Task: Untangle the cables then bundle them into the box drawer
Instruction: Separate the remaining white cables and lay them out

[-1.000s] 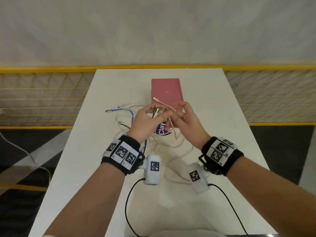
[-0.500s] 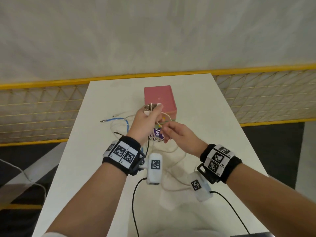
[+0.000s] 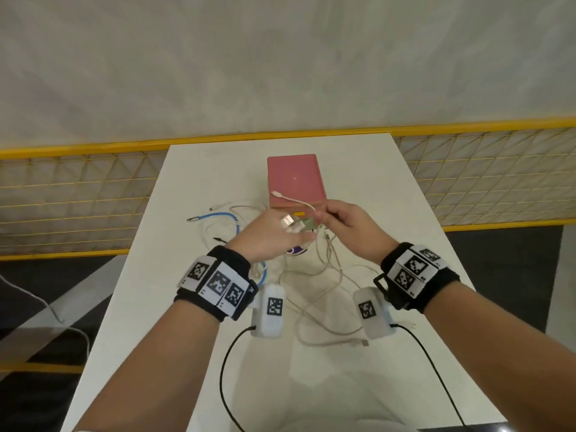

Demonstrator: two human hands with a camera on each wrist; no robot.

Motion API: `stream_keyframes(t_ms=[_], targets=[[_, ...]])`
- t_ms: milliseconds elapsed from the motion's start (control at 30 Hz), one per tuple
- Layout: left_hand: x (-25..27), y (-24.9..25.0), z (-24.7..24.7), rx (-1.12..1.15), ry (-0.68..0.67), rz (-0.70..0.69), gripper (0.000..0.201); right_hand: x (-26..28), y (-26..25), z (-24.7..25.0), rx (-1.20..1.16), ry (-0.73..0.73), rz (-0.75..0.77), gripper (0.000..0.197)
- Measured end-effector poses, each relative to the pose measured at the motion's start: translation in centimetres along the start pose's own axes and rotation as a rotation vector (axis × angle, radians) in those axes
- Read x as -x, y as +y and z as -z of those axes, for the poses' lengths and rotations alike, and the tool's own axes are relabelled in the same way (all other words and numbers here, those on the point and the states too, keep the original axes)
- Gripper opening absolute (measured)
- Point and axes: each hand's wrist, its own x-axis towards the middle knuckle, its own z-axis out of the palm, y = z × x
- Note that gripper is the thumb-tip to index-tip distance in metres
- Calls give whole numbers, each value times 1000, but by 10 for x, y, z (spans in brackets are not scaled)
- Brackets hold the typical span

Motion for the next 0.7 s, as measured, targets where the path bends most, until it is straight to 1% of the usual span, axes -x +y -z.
stream_keyframes(t_ms=[33, 100, 133, 167, 200, 233, 267, 300, 333, 367, 400, 433, 467, 500, 533, 567, 633, 667, 700], targets=[[-3, -3, 7, 38, 108, 39, 23, 2, 1, 6, 12, -10, -7, 23], [-12, -14, 29, 205, 447, 109, 27, 10, 12, 17, 65, 3, -68, 24], [-15, -20, 41, 288, 604, 119, 28, 15, 19, 21, 93, 5, -105, 25], [-18, -26, 49, 296, 715, 111, 25, 20, 25, 22, 108, -3, -132, 26], [-20, -30, 50, 236, 774, 87, 19, 23, 27, 21, 109, -14, -146, 26], [-19, -30, 47, 164, 789, 44, 17, 24, 28, 17, 99, -18, -151, 26], [-18, -28, 38, 106, 751, -13, 24, 23, 26, 12, 88, -16, -146, 26], [-15, -24, 24, 74, 645, -76, 32, 20, 22, 6, 76, -10, -134, 25], [-13, -21, 10, 49, 498, -122, 38, 16, 15, 1, 63, -5, -108, 24], [-11, -19, -4, 22, 350, -145, 40, 12, 9, -4, 56, -7, -71, 22], [-10, -19, -17, 1, 236, -145, 37, 9, 3, -7, 45, -9, -30, 21], [-10, -19, -25, -3, 172, -127, 31, 7, -1, -9, 28, -17, -7, 20], [-11, -19, -28, 5, 165, -111, 24, 6, -4, -9, 10, -32, 5, 21], [-11, -16, -25, 19, 203, -98, 20, 8, -5, -7, -7, -45, -1, 23], [-12, -13, -17, 28, 279, -83, 19, 12, -5, -6, -9, -56, -12, 24], [-13, -12, -5, 37, 394, -64, 20, 16, 1, -4, 4, -59, -36, 25], [-17, -14, 27, 123, 703, -11, 25, 29, 20, 0, 53, -67, -108, 28], [-20, -18, 43, 169, 849, -10, 25, 35, 27, 0, 65, -78, -139, 29], [-22, -24, 54, 189, 943, -22, 23, 40, 34, -1, 70, -86, -161, 30]])
